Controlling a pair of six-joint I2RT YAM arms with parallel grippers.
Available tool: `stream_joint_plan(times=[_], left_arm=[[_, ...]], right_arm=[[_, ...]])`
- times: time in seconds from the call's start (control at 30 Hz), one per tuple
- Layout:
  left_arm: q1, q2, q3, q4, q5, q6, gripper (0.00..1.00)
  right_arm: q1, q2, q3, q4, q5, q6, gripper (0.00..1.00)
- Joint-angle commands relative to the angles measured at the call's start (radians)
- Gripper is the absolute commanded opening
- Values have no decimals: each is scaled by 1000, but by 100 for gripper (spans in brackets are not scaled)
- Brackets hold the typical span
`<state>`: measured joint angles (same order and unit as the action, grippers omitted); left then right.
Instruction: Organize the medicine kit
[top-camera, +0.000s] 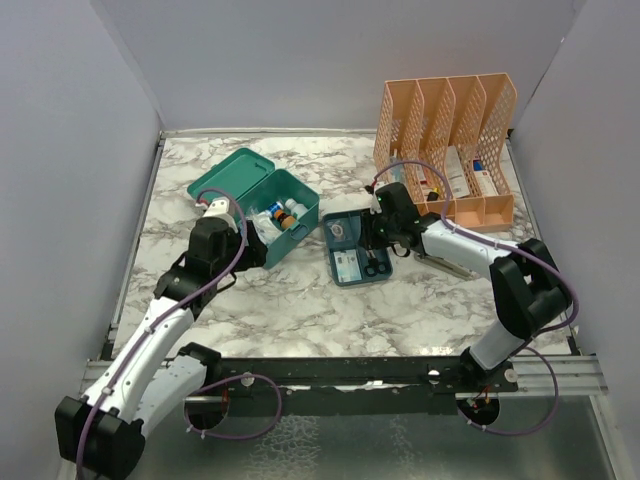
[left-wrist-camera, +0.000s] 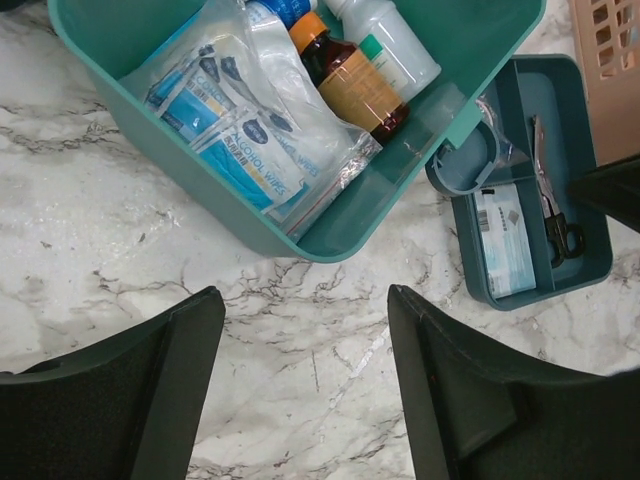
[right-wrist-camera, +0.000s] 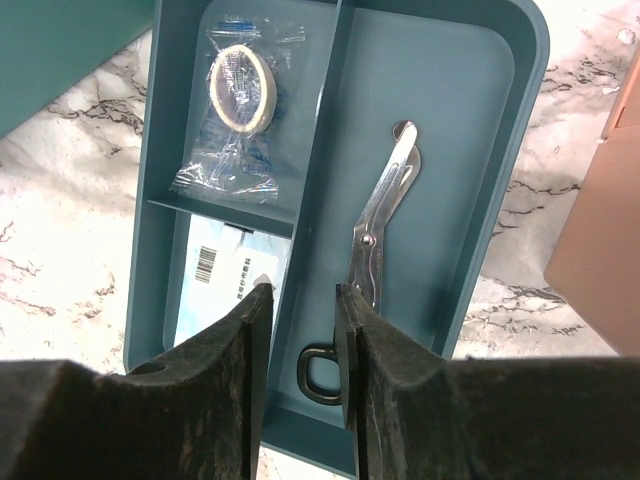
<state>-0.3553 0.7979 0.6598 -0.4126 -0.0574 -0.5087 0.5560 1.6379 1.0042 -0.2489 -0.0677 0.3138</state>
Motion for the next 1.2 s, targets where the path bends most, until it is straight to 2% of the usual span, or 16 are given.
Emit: stream_joint_plan(times=[0.0, 0.13, 0.23, 0.33, 0.5, 0.63, 0.87, 1.07, 1.17], left_arm=[[0, 61, 79, 48, 53, 61, 66], [0, 116, 151, 49, 100, 132, 64], [1, 163, 176, 57, 119, 155, 70], [-1, 239, 195, 48, 149, 161, 71], [0, 310, 225, -16, 105, 150, 72], [-1, 329, 212, -13, 179, 163, 71], [-1, 375, 200, 9, 309, 174, 64], [-13, 343, 183, 31, 415, 163, 59], [-27, 321, 138, 96, 488, 123, 59]], right_arm=[[4, 21, -3, -18, -20, 9, 30], [7, 39, 3, -8, -51, -1, 28], [16, 67, 18, -9, -60, 1, 28], [34, 101, 46, -22, -38, 6, 29], [55, 145, 78, -52, 3, 13, 28], [65, 162, 87, -70, 51, 19, 28], [68, 171, 80, -55, 92, 45, 21], [68, 182, 85, -65, 139, 58, 11], [68, 182, 81, -60, 145, 67, 9]])
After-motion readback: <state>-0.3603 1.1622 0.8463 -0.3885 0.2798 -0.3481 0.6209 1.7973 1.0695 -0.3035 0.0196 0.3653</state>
